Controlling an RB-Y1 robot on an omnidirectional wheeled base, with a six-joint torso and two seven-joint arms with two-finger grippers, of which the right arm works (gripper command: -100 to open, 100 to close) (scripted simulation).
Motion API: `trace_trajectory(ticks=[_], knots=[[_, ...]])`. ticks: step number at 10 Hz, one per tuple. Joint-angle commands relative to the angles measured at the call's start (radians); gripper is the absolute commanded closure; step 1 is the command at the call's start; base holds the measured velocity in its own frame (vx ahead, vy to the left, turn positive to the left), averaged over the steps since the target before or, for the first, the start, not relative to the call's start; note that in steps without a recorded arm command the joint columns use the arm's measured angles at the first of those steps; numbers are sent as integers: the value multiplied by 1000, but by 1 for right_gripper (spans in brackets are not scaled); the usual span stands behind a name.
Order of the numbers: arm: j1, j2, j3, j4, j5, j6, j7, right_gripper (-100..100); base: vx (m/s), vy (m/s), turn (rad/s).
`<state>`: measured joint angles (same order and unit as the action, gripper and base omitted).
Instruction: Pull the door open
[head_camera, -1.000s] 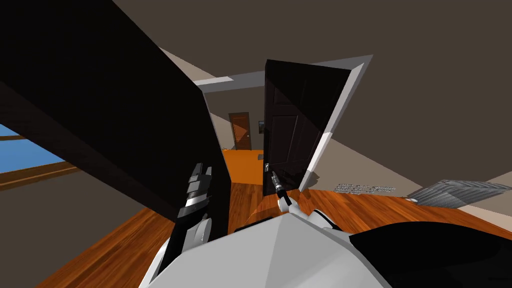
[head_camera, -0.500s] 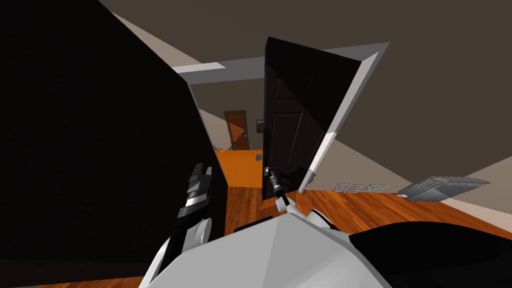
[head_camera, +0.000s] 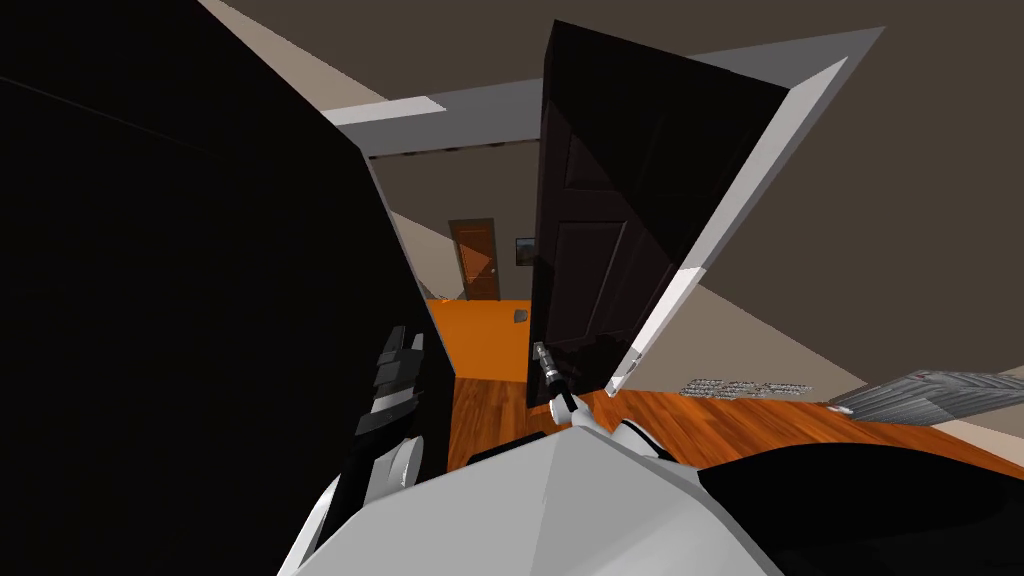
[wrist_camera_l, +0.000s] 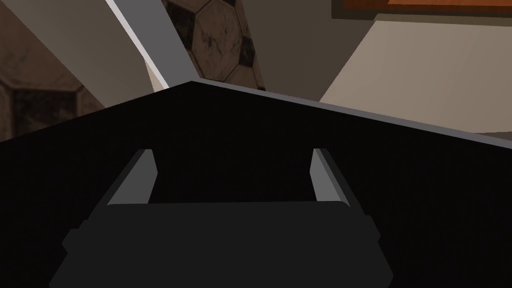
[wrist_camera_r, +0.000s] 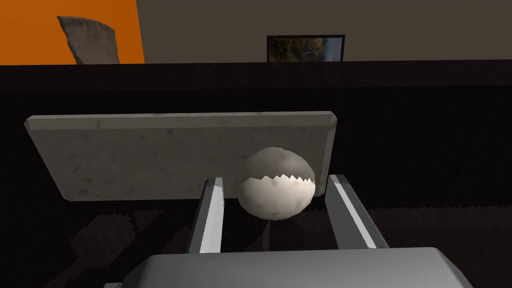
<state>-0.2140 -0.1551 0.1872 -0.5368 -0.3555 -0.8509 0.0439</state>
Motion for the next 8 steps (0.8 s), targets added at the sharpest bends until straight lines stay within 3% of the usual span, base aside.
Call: trace_trajectory(ticks=[1,5,8], knots=[[0,-1,0,1,0,0,-1,100,-37,3,6],[0,-1,0,1,0,0,-1,100,-10,0,0],[24,-59,23,9,4,-25,-68,100,-159,-37,174]])
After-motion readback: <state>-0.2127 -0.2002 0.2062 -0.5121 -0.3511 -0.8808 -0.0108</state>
